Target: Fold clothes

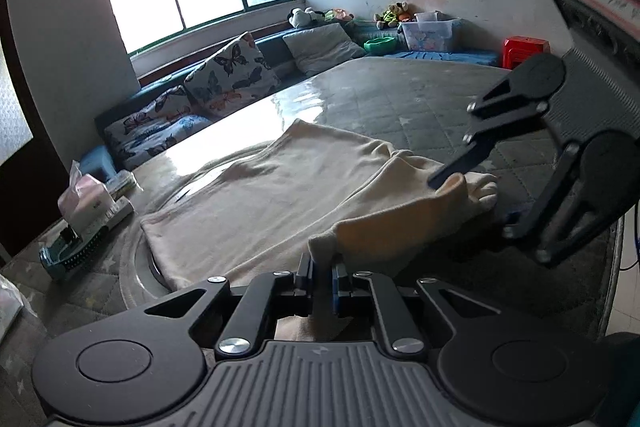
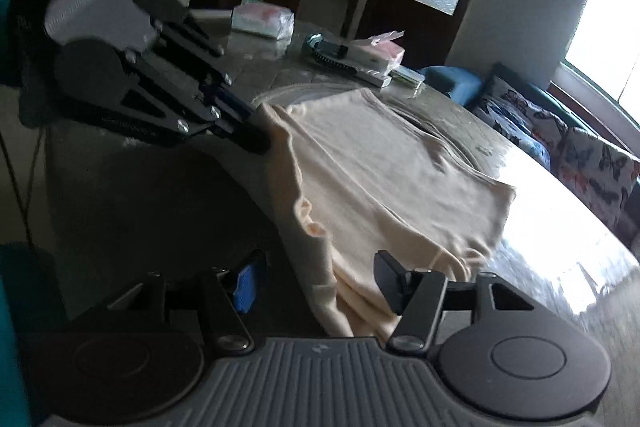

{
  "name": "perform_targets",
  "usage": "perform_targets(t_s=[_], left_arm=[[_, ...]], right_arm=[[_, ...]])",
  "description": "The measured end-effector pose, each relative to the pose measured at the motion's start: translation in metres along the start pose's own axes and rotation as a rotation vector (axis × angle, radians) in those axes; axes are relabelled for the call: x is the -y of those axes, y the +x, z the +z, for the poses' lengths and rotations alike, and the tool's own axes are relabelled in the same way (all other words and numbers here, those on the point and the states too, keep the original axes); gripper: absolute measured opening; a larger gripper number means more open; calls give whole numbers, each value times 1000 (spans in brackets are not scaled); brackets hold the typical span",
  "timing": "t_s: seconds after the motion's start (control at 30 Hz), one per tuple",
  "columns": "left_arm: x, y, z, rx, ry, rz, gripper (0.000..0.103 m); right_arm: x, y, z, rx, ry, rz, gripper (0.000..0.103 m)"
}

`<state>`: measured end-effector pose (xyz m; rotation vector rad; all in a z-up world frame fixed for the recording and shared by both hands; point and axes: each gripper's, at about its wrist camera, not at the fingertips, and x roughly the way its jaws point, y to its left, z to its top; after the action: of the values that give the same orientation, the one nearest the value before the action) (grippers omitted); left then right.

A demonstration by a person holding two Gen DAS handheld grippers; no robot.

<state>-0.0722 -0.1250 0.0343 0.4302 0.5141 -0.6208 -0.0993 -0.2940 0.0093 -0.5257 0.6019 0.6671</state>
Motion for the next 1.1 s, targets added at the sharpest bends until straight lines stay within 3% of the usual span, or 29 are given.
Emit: perform_targets(t_s=[0.07, 0.17, 0.23, 0.4, 0.43, 0.53, 0.6, 0.77, 1.1], left_arm=[[0, -3, -3, 0, -2, -3, 13], [2, -8, -9, 1, 8, 0, 20], [6, -13, -16, 3, 31, 10, 20], [14, -20, -30, -7, 76, 36, 27], [15, -20, -33, -11, 83, 45, 33], [15, -18, -38, -22, 105, 75, 33], [15, -15, -40, -29, 118, 83, 32], [16, -19, -44, -19, 151, 105, 8], [16, -57, -32, 43, 118, 92, 6]], right_arm=[[3, 10, 0, -17, 1, 3, 35], [15, 14, 4, -27, 71, 22, 21], [24, 12, 7, -21, 121, 38, 17], [37, 10, 16, -8, 187, 54, 14], [39, 10, 17, -6, 191, 51, 14], [40, 9, 21, 2, 201, 43, 14], [38, 9, 21, 2, 200, 35, 14], [33, 10, 15, 7, 207, 15, 11], [25, -22, 15, 76, 195, -10, 9]])
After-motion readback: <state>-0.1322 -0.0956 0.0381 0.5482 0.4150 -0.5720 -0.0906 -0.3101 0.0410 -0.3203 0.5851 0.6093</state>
